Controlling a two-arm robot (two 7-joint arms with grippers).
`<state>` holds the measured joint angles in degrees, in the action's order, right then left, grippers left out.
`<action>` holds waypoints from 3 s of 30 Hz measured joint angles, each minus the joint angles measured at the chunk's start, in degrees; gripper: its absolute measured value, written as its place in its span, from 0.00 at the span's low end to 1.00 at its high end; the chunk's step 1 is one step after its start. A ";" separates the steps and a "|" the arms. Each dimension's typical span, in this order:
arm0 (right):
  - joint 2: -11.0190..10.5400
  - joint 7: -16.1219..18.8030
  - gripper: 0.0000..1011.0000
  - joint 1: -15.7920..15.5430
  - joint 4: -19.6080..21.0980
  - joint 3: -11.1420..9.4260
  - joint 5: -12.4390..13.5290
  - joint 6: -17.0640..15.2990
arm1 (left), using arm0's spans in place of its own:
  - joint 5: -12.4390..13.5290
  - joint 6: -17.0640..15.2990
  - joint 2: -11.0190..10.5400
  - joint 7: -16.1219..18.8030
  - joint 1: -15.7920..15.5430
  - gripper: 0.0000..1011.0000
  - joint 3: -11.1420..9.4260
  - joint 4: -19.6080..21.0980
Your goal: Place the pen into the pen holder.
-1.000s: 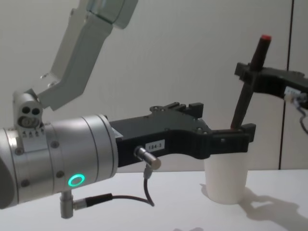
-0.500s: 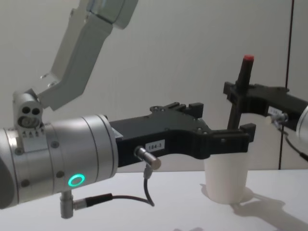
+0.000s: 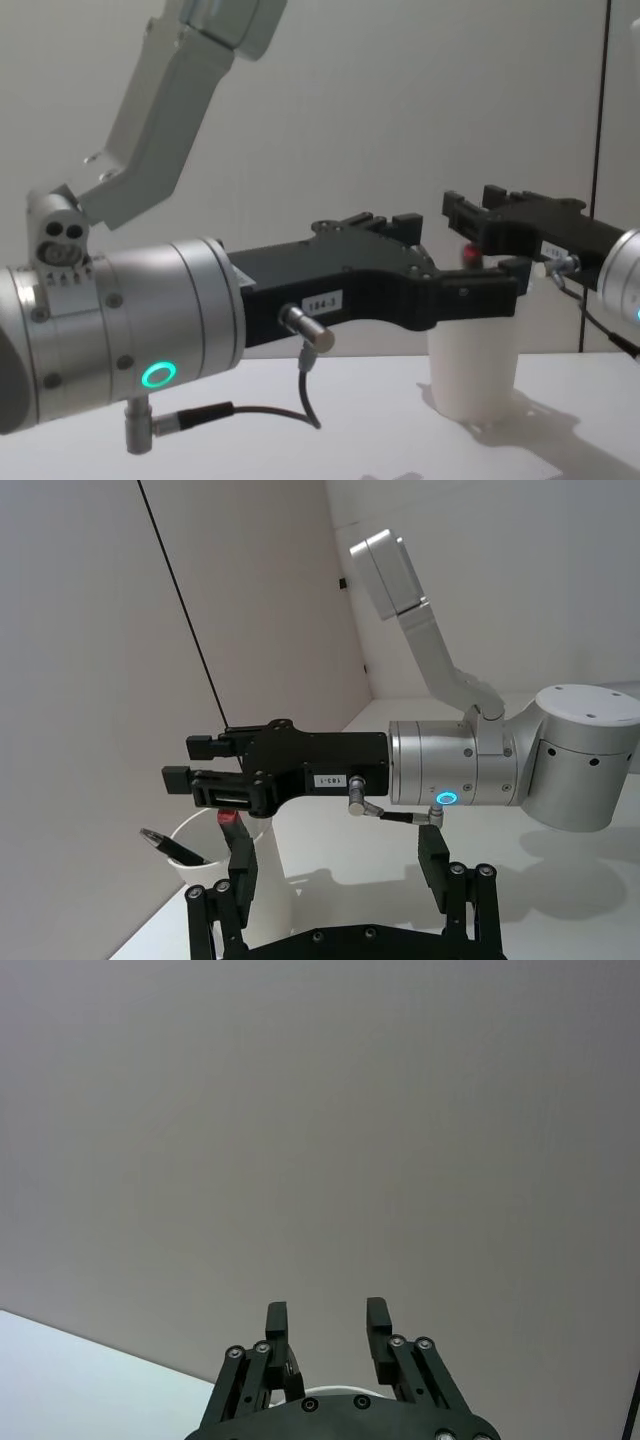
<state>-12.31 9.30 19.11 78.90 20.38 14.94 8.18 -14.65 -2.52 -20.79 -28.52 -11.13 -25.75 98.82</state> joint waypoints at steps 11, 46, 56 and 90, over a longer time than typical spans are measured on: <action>0.31 -0.15 0.78 0.22 -0.66 0.17 -0.57 0.08 | 0.00 0.00 0.00 0.00 0.00 0.99 0.00 0.00; -1.78 2.38 0.99 -2.40 5.64 -1.52 5.74 1.94 | 0.00 0.00 0.00 0.02 0.00 0.99 0.00 0.00; -2.41 1.42 0.99 -4.59 7.74 -2.23 5.26 0.47 | 0.26 0.14 -0.11 3.27 -0.26 0.99 -0.03 -0.66; -7.01 -5.44 0.99 -19.84 22.22 -7.42 1.54 -10.08 | 3.08 1.70 -1.08 26.78 -2.37 0.99 -0.30 -5.46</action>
<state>-19.32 3.86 -0.73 101.12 12.97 16.48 -1.90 -11.57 -0.82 -21.88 -1.74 -13.50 -26.05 93.36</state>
